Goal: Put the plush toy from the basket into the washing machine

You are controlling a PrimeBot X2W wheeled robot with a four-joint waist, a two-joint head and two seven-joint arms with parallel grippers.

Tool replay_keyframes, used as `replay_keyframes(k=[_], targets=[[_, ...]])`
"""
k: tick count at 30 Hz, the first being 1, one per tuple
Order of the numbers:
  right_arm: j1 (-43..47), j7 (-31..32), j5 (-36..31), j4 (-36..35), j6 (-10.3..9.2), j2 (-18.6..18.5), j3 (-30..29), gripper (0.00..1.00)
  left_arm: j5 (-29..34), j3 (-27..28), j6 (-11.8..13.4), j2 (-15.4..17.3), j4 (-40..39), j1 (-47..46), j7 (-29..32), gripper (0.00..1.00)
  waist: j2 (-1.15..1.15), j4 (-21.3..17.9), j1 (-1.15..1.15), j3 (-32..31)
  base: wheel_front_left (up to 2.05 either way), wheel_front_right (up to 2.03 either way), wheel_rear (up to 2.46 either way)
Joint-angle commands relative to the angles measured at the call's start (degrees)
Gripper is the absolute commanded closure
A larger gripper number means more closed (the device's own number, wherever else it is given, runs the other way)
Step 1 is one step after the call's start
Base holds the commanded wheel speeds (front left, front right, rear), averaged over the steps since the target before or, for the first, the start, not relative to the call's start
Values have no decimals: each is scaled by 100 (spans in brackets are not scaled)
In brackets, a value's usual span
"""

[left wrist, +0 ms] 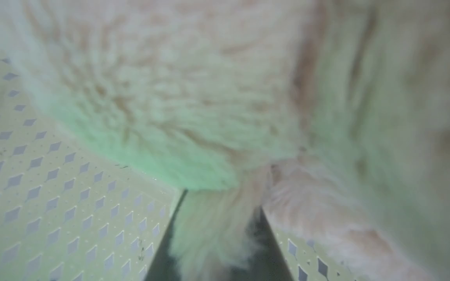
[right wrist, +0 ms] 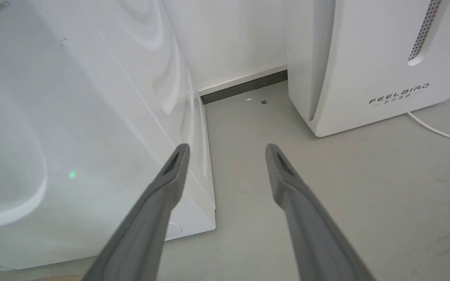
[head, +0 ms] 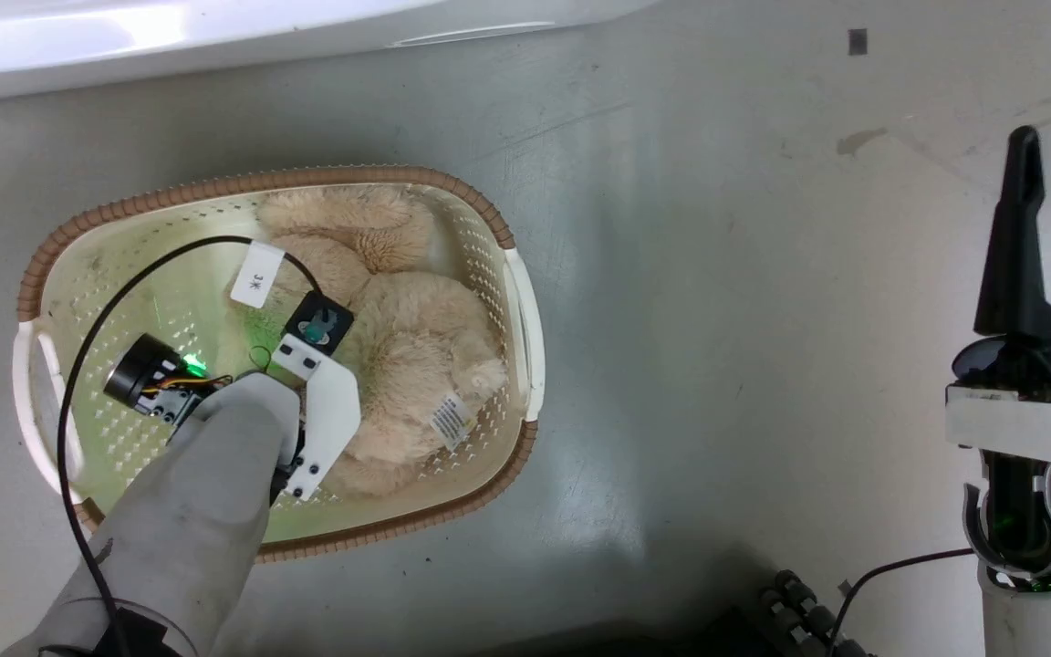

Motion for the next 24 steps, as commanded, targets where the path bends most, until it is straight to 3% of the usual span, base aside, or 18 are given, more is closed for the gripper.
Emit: replay_keyframes(k=[1,8,24], targets=[[-123,-60,68,-9,3,-1,-30,0,-54,-92,-38,-6,141,-143,-39,100,0,-24,0,-12,0,0,0],[-125,-140,160,171,3,-1,-100,0,-317,-223,-70,-59,539,-207,-288,100,0,-79,0,-282,0,0,0],[664,-140,-274,872,3,-1,-234,0,-697,-201,-245,-680,539,556,-1555,100,0,407,0,-2242,0,0,0]])
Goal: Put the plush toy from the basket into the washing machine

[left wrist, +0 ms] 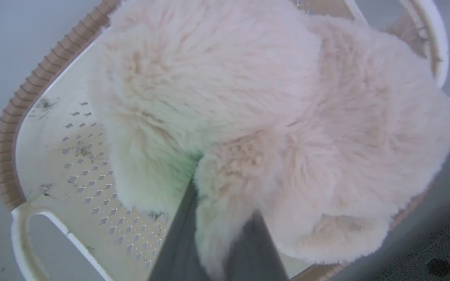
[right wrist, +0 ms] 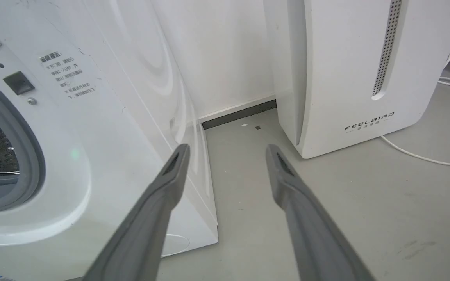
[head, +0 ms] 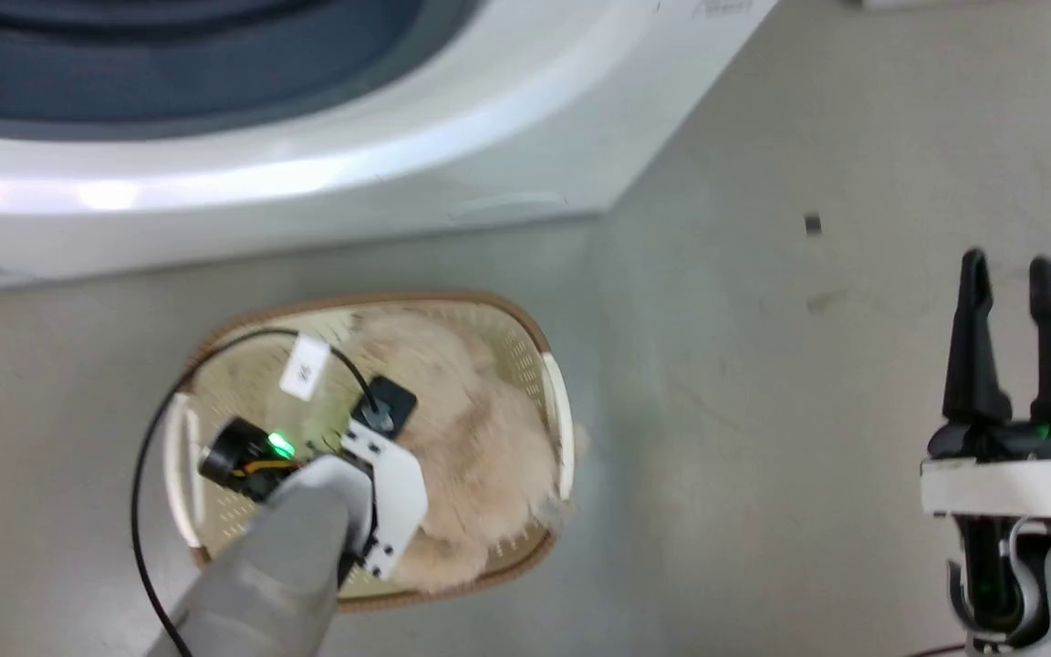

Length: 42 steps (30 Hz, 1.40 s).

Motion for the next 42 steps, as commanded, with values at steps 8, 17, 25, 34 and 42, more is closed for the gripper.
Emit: replay_keyframes(k=[8,17,25,34,42], targets=[[488,-25,-151,181,3,-1,-65,0,-157,-49,-42,-231,-34,385,-845,100,0,484,0,-1170,0,0,0],[964,-25,-273,265,3,-1,-120,0,-428,77,107,-321,-502,730,-1235,100,0,812,0,-1915,0,0,0],[1256,-25,-344,249,3,-1,-137,0,-431,528,579,-40,-2180,1336,-1252,100,0,996,0,-2337,0,0,0],[1279,-25,-372,175,3,-1,-92,0,-379,1411,943,291,-3800,1823,-1253,100,0,979,0,-2330,0,0,0],[1065,-25,-351,96,3,-1,-19,0,-259,2325,1054,396,-4294,1590,-1254,100,0,687,0,-1864,0,0,0]])
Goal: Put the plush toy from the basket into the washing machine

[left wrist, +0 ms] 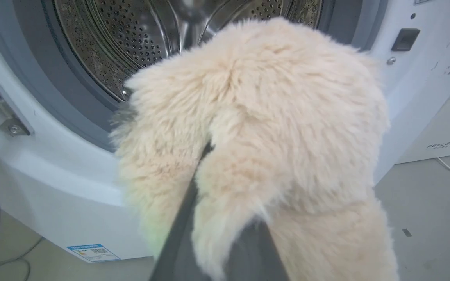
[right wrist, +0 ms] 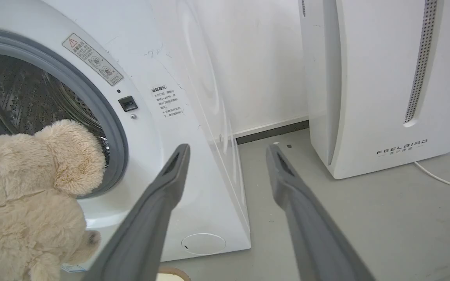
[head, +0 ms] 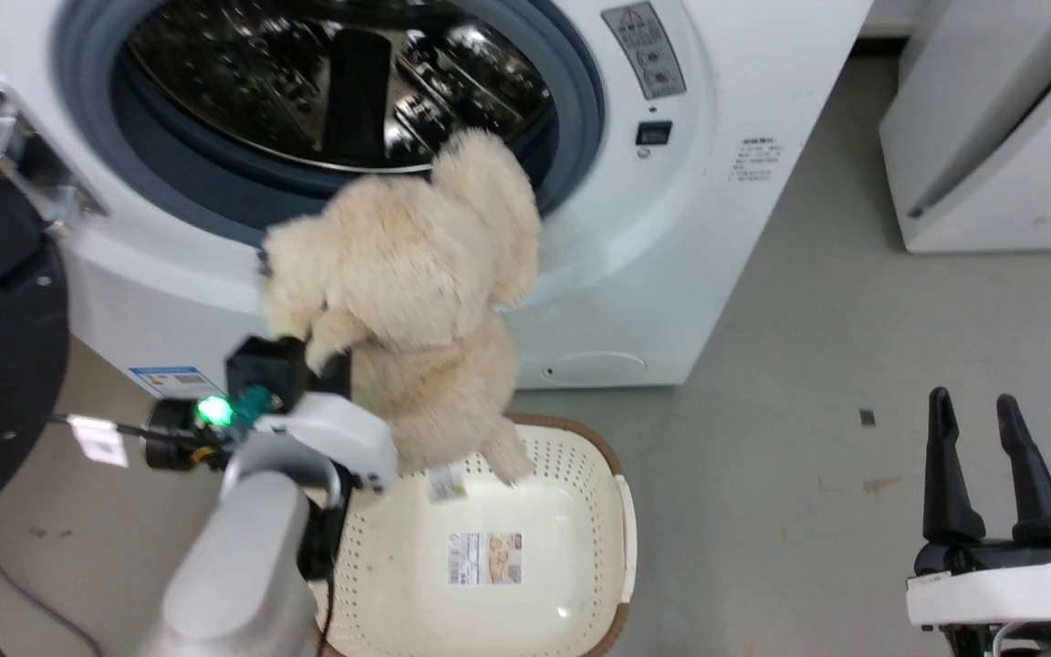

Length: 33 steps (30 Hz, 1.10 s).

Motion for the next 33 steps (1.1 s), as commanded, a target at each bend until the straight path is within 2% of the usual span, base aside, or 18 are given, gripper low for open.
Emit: replay_keyframes(k=[1,11,19,24,29,33], targets=[[-138,-25,6,-35,3,-3,0,0,63,168,29,44,-77,-237,-32,100,0,-161,0,244,0,0,0],[-510,-25,107,-109,3,-3,-16,0,255,816,-107,231,132,-1208,-32,100,0,-524,0,1010,0,0,0],[-961,-25,311,-193,3,-3,92,0,390,1230,-256,566,716,-2470,-32,100,0,-930,0,1759,0,0,0],[-1139,-25,454,-221,3,-3,71,0,725,1049,-385,831,1261,-3312,-32,100,0,-1164,0,2170,0,0,0],[-1288,-25,574,-240,3,-3,51,0,771,1088,-483,1133,1802,-4335,-32,100,0,-1335,0,2591,0,0,0],[-1419,-25,638,-275,3,-3,94,0,771,1154,-467,1313,2087,-5056,-32,100,0,-1447,0,2893,0,0,0]])
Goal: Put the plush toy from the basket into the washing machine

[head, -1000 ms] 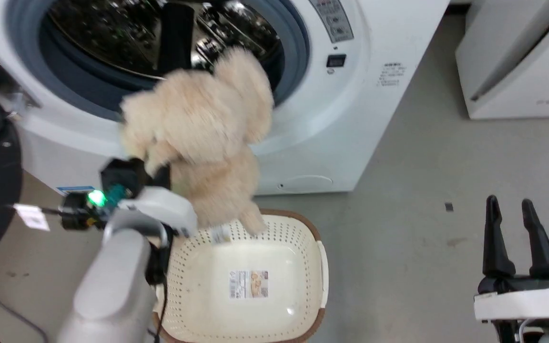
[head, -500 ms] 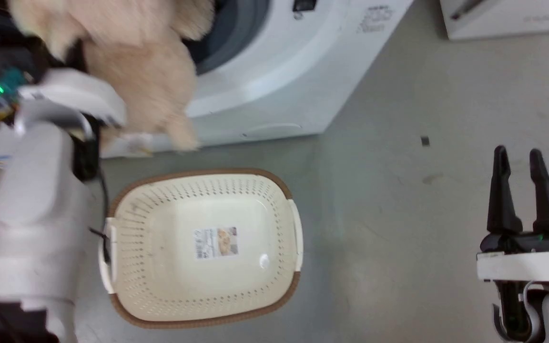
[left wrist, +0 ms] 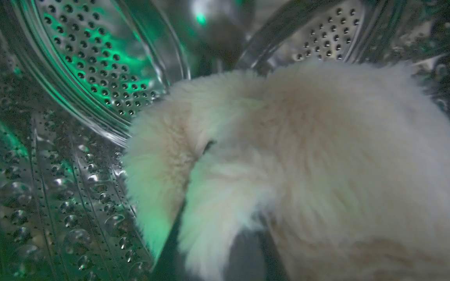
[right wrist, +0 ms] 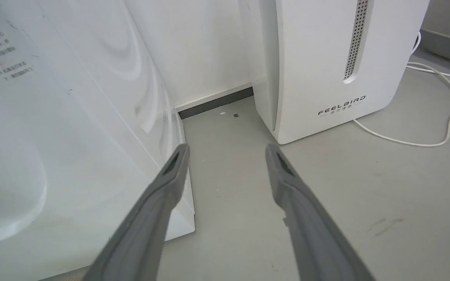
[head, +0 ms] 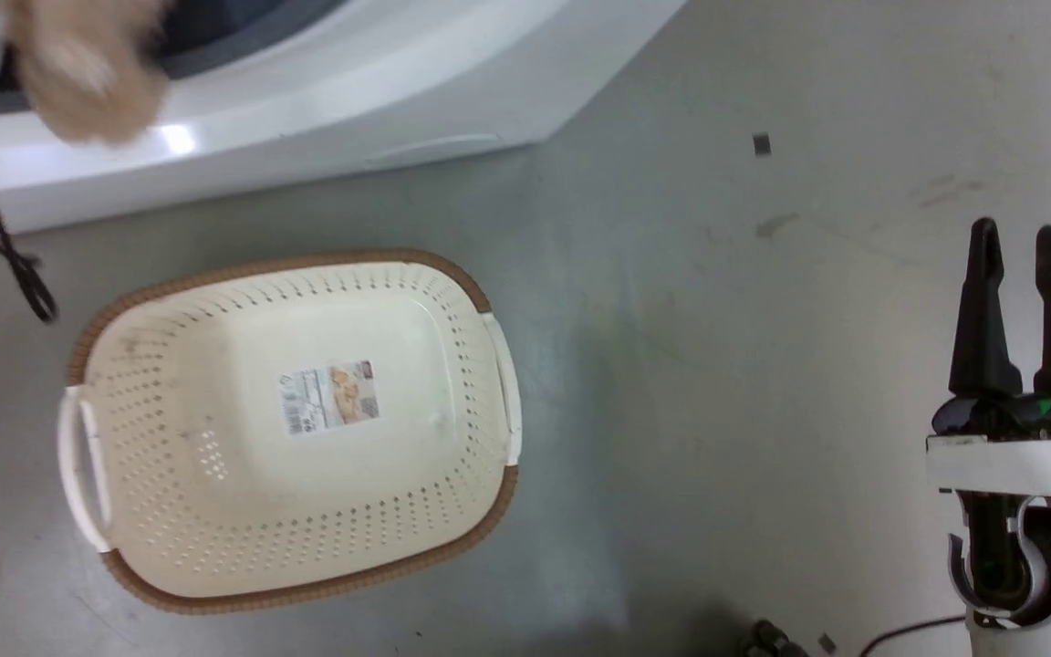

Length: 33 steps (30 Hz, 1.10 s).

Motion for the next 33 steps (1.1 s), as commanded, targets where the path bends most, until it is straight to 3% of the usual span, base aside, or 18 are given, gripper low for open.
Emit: replay_keyframes(k=[1,9,13,14,15,33], targets=[[-126,-25,32,-45,3,-1,6,0,-15,60,44,61,12,-271,-38,100,0,-161,-1,246,0,0,0],[-223,-25,98,-94,3,-1,39,0,-119,352,253,308,52,-1073,-38,100,0,-308,-1,557,0,0,0],[-219,-25,96,-94,3,-1,28,0,-123,386,241,335,92,-1135,-38,98,0,-290,-1,627,0,0,0],[-217,-25,86,-88,3,-1,34,0,-81,353,247,339,108,-1119,-38,24,0,-272,-1,636,0,0,0],[-220,-25,75,-86,3,-1,40,0,-22,308,267,344,108,-1100,-38,0,0,-253,-1,644,0,0,0],[-114,-25,-224,147,3,-1,120,0,-14,225,152,-105,118,281,-38,0,0,132,-1,-338,0,0,0]])
